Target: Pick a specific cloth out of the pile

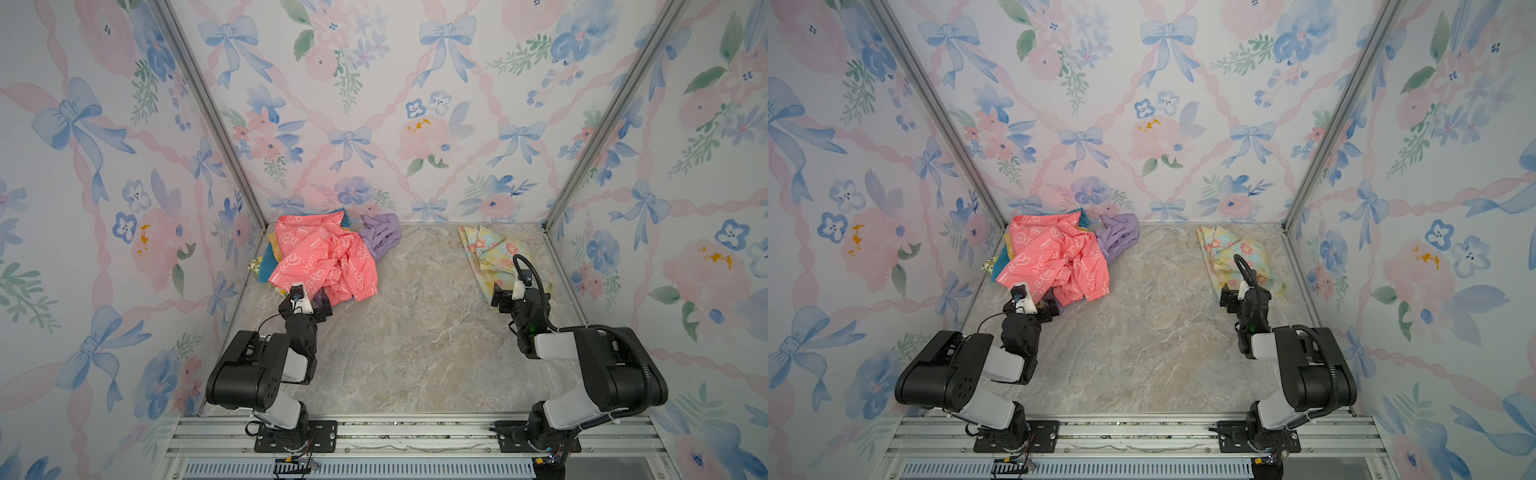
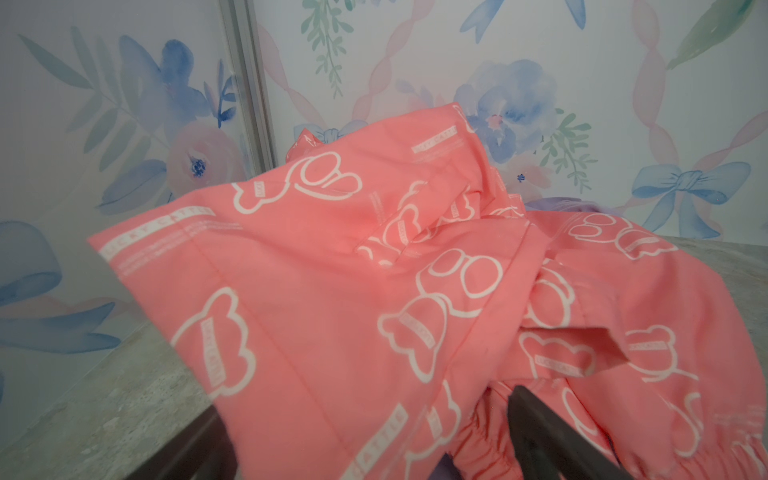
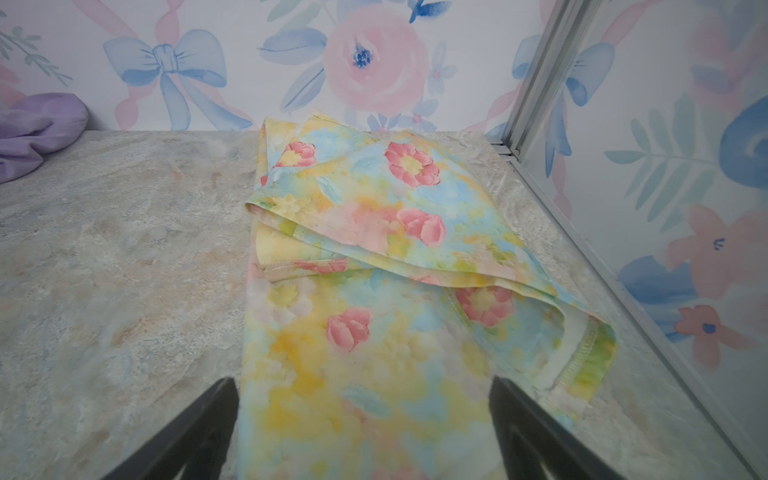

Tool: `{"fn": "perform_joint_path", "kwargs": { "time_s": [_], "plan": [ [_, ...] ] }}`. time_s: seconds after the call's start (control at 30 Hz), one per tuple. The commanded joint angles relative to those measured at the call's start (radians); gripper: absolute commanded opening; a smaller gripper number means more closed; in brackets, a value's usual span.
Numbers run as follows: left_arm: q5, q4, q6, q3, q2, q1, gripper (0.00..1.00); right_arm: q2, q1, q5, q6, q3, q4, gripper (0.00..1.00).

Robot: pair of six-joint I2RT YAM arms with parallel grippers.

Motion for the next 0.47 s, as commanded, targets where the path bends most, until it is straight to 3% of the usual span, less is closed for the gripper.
{"fn": "perform_joint_path", "kwargs": {
  "time_s": [0.0,0.43],
  "plan": [
    [-0.005,0.014,0.020,0.014,0.006,-0.006,0.98,-0.006,0.008,-0.012,0.002,0.003,-0.015,0.97],
    [-0.016,0.015,0.021,0.014,0.006,-0.013,0.98,-0.004,-0.014,-0.061,0.016,0.003,-0.018,0.97]
  ]
}}
